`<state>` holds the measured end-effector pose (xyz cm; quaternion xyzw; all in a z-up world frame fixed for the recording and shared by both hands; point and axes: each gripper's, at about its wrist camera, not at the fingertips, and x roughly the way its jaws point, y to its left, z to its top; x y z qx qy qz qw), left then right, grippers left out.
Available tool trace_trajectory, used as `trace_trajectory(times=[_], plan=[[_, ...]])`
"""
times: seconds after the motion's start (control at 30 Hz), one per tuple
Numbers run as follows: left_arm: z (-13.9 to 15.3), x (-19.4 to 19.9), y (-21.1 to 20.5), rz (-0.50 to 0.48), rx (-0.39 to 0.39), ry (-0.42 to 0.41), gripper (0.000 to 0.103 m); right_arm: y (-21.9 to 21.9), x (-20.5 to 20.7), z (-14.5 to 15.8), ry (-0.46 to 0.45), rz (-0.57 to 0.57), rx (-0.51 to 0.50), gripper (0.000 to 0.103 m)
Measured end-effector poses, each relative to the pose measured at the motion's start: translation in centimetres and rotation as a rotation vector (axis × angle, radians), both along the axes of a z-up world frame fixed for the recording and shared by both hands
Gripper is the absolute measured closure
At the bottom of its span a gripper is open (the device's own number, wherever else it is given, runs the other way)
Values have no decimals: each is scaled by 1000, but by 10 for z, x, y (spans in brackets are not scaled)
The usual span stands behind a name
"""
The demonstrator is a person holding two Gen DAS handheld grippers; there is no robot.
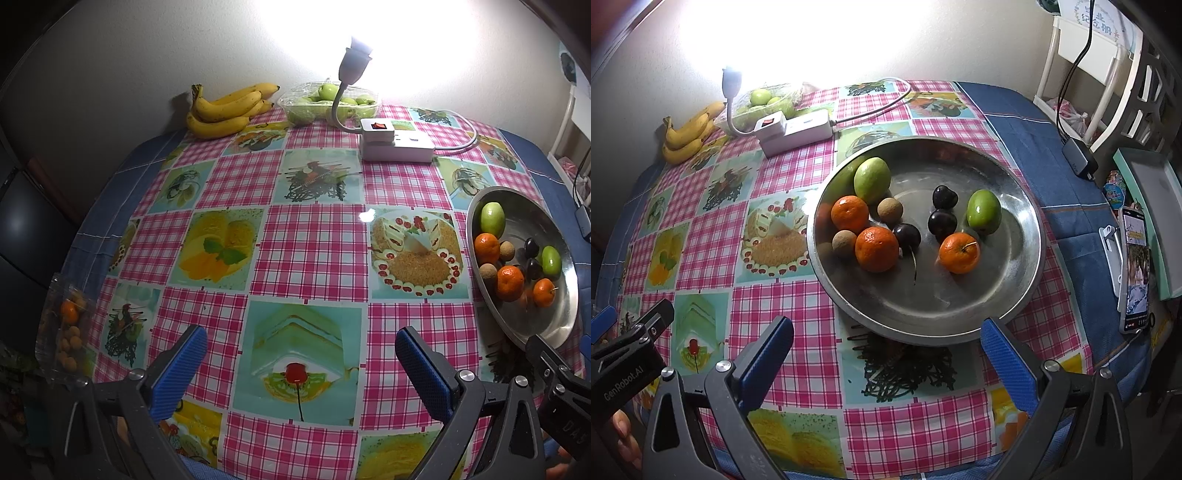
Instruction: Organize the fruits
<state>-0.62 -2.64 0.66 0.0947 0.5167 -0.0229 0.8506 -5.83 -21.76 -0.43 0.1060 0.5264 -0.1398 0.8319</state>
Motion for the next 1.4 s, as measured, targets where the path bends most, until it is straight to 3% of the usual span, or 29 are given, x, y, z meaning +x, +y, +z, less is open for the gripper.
trace_trajectory(times=[1.4], plan=[[-1, 0, 1, 13, -8, 2, 0, 1, 1, -1, 1, -1, 0, 2]])
